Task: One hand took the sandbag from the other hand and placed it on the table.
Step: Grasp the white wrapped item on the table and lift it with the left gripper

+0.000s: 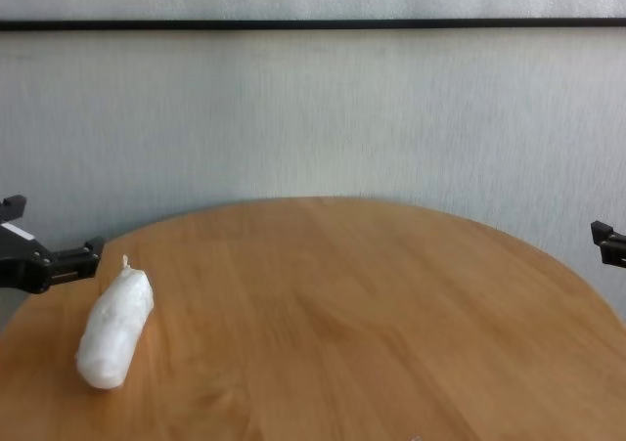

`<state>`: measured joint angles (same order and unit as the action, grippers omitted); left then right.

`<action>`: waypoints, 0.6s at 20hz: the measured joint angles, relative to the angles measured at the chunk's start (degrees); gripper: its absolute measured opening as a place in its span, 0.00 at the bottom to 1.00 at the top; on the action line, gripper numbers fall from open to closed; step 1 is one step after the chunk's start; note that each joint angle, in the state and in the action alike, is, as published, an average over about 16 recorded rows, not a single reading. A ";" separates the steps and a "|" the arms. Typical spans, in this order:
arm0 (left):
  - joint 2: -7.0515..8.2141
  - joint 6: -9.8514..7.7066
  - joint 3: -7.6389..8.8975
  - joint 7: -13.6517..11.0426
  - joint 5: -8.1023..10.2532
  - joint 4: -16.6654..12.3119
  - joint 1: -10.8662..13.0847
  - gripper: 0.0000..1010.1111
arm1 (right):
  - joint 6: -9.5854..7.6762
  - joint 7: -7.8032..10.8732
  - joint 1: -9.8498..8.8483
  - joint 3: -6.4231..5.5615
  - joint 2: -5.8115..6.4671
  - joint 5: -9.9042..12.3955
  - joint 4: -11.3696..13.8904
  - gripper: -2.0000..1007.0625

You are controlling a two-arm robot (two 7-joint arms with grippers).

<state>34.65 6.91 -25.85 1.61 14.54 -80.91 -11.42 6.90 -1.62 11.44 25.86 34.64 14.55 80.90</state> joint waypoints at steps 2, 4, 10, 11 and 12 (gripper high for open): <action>0.02 0.05 0.01 -0.06 -0.06 -0.04 0.05 0.99 | 0.00 0.00 0.00 0.00 0.00 0.00 0.00 1.00; 0.06 0.11 0.04 -0.17 -0.15 -0.13 0.14 0.99 | 0.00 0.00 0.00 0.00 0.00 0.00 0.00 1.00; 0.01 -0.61 0.78 -1.06 0.60 -1.06 0.77 0.99 | 0.00 0.00 0.00 0.00 0.00 0.00 0.00 1.00; -0.06 -1.01 1.12 -1.32 1.16 -1.41 1.01 0.99 | 0.00 0.00 0.00 0.00 0.00 0.00 0.00 1.00; -0.14 -1.47 1.48 -1.59 1.77 -1.78 1.26 0.99 | 0.00 0.00 0.00 0.00 0.00 0.00 0.00 1.00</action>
<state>34.51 5.44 -24.38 0.02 16.31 -82.69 -10.16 6.90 -1.62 11.44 25.86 34.64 14.55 80.90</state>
